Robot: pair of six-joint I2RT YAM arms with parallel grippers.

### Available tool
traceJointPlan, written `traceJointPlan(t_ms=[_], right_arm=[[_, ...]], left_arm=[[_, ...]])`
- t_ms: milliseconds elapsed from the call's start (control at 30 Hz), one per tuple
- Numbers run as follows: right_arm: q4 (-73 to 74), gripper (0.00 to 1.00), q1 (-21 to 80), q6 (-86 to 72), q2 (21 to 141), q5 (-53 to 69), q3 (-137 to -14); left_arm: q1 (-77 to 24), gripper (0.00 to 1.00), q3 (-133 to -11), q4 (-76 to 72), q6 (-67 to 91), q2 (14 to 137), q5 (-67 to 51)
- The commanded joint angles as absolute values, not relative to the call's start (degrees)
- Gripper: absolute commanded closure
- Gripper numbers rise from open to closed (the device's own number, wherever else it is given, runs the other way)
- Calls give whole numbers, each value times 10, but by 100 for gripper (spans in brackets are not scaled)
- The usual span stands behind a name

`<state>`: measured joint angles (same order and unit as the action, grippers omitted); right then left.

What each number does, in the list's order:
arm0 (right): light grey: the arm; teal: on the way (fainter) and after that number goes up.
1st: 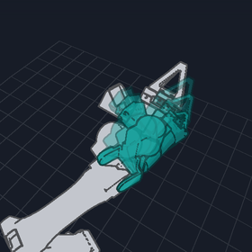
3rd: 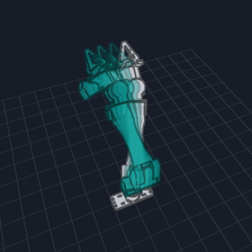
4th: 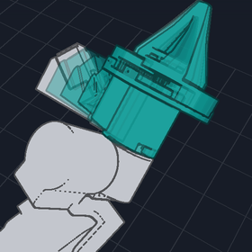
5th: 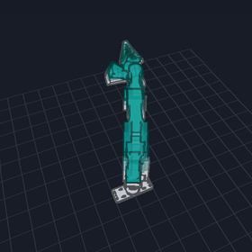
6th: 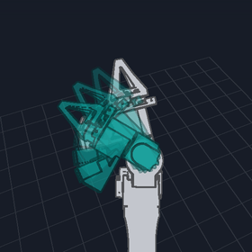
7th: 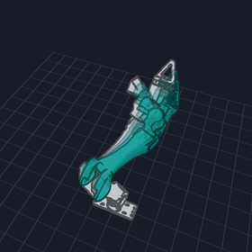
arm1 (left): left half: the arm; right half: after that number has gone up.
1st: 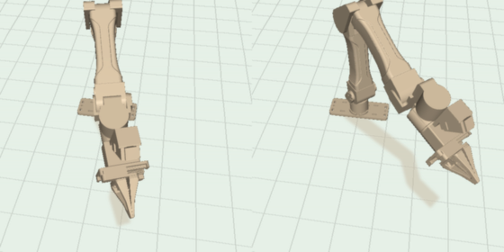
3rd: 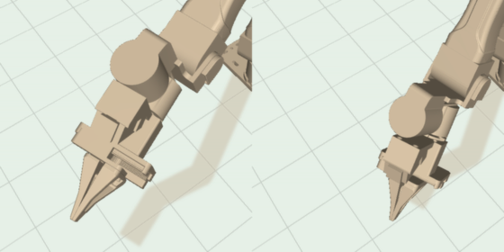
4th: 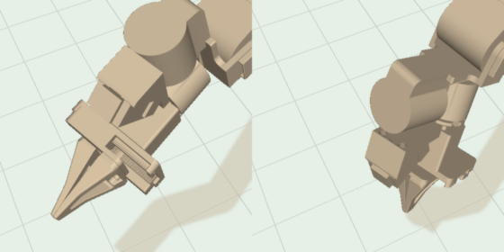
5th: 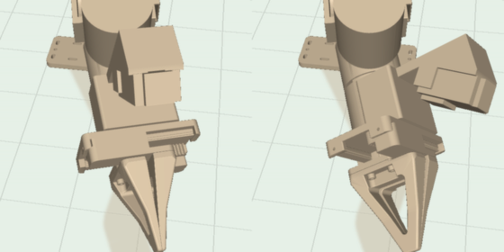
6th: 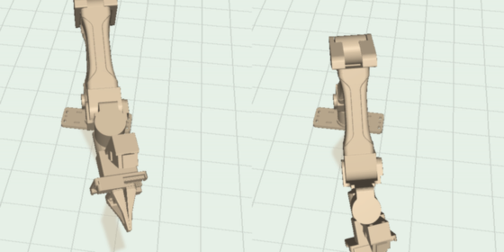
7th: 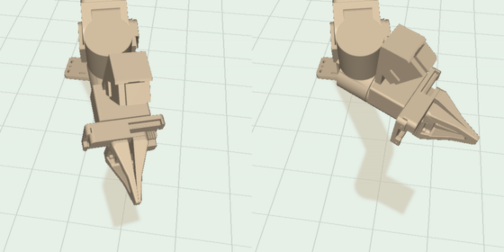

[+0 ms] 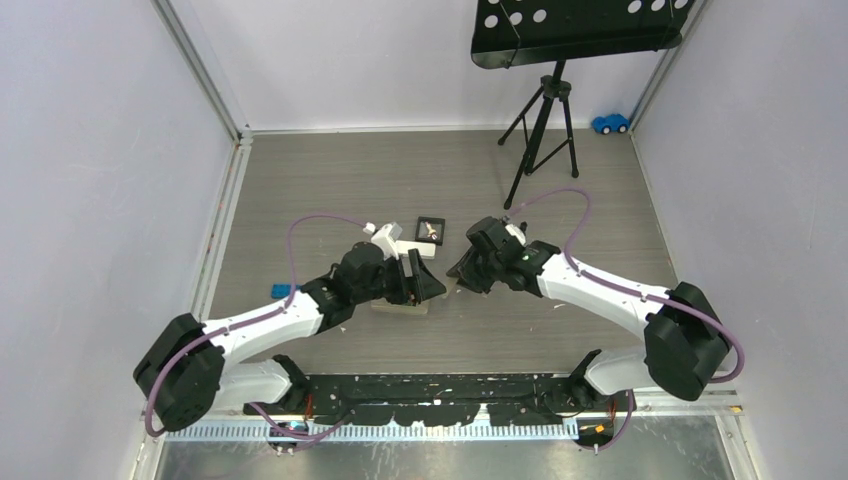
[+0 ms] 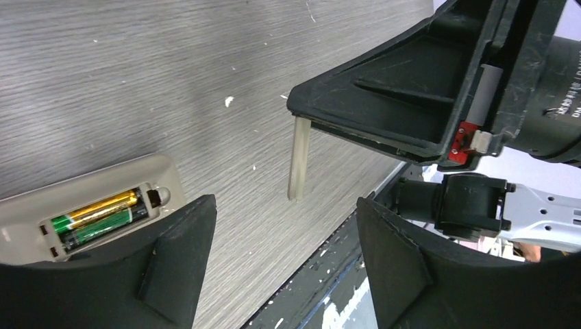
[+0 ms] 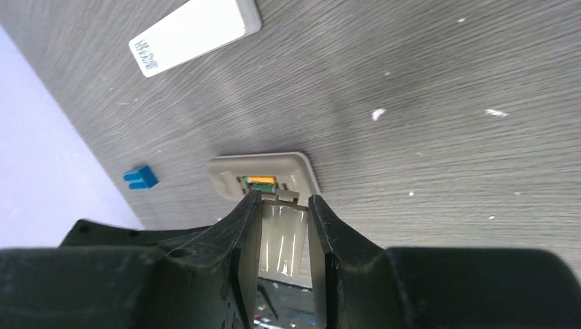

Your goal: Load the batteries into the remote control

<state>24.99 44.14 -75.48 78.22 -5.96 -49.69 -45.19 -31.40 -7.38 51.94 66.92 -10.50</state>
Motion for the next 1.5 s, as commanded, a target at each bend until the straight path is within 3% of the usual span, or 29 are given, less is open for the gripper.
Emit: traceJointPlan(t_ms=[0,233,533,567,633,700,767,1000,1467], right_arm=[[204,86,439,-789,754,-20,-494],[173,86,439,-800,741,17,-487],[164,82,436,-787,731,25,-478],[164,75,433,-779,727,24,-476],[164,51,425,-751,710,25,-466],[156,32,418,-698,673,21,-451],[143,27,412,-630,634,31,-434],[125,27,409,-402,526,199,-399],[129,45,408,-314,483,343,-381]], left_arm=[[-451,27,-327,-150,537,686,-136],[-451,48,-332,-156,546,703,-143],[-450,100,-345,-180,562,730,-197],[-448,100,-348,-180,559,732,-207],[-440,100,-356,-175,536,734,-246],[-424,100,-368,-153,507,735,-311],[-413,100,-382,-126,476,738,-376],[-409,100,-436,-16,353,744,-550],[-409,100,-453,24,298,716,-581]])
